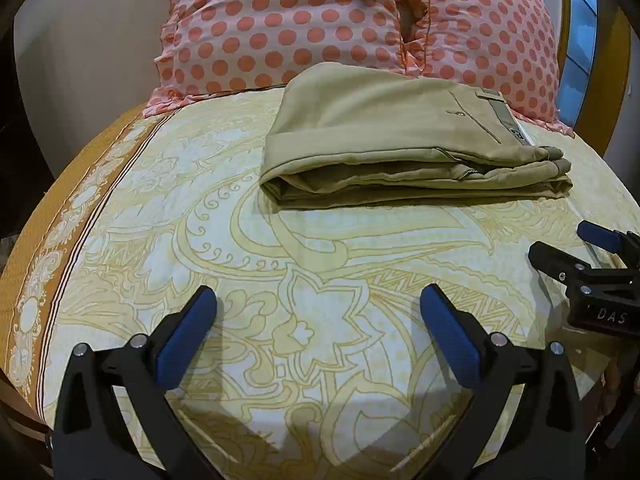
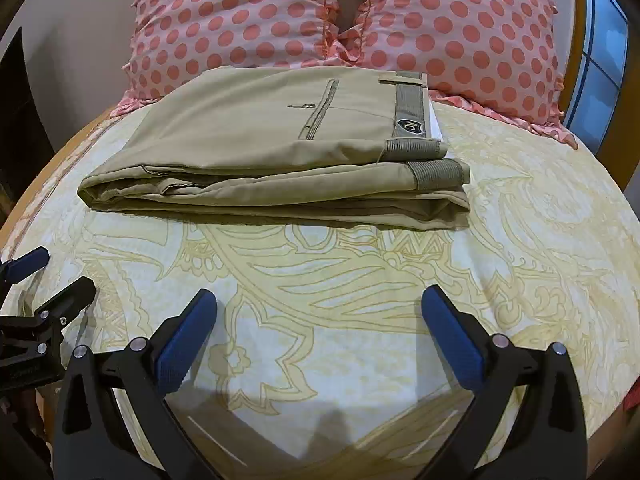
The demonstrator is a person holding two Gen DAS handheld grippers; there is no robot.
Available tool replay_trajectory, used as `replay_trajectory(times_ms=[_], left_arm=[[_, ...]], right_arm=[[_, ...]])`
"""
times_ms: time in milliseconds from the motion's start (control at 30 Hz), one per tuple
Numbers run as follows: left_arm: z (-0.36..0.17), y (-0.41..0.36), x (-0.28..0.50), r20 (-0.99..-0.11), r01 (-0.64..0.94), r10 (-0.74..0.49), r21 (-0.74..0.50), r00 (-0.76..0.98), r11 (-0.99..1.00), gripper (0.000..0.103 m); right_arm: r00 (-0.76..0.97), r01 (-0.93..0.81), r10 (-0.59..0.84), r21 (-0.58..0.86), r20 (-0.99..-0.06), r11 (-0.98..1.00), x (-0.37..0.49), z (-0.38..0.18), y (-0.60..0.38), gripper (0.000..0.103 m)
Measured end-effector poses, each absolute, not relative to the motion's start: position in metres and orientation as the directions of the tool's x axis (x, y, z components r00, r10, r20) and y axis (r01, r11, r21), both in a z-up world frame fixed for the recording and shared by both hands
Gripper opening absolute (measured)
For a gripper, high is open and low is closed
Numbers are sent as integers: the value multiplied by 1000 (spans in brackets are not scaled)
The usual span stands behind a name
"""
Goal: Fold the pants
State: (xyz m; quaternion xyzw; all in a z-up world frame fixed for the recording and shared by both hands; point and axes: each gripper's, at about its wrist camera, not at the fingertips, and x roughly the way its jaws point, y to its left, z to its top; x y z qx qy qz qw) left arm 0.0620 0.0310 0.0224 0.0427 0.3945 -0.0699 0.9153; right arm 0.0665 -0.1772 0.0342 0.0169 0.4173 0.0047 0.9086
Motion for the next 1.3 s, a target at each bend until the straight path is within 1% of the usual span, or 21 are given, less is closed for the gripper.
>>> replay_trajectory(times_ms=[1300], left_arm=[[23, 31, 61, -720, 161, -95, 23, 688, 987, 101]], right_arm=[[655, 6, 22, 35, -755, 999, 65, 35, -178, 102]])
